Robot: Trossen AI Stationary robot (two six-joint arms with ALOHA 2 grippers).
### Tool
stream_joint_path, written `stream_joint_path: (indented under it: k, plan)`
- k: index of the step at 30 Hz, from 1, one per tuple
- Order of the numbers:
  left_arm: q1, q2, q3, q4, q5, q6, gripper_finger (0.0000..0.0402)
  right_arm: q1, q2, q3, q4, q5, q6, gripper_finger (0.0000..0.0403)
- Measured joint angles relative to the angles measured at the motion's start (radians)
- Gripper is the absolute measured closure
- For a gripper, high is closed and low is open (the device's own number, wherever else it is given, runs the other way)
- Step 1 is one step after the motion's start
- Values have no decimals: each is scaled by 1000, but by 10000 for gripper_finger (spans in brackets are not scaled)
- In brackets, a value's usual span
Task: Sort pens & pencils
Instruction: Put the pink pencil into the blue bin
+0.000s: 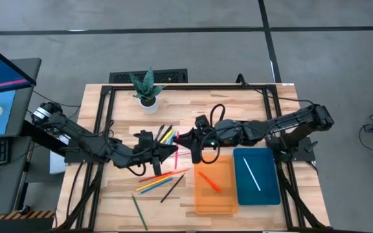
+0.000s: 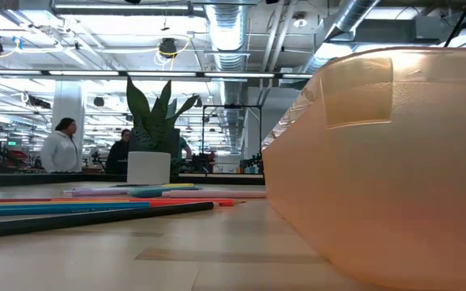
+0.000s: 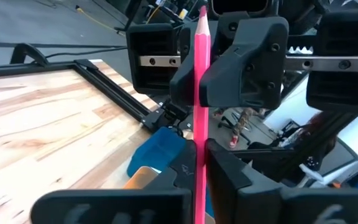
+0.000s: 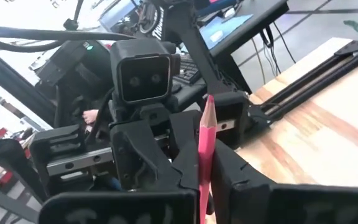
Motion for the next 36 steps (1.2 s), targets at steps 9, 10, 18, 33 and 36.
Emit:
stream_joint_path:
  k: [9,10,18,33,36]
  plan:
    - [0,-1,0,-84,78,-89,286,-44,-57,-1,-105,-1,1,378]
    - [0,-1,0,-98,87,-106,272,-51,-68,-1,-132,0,-3,378]
    - [-9,-2,0,-199,111,-193,237,-102,-242,0,-602,36,45,378]
    - [-26,-2,0,-469,164,-305,270,427,-439,-305,-1238,75,975,378]
    - [-25,-2,0,-531,189,-324,270,547,-401,-401,-1185,74,1198,378]
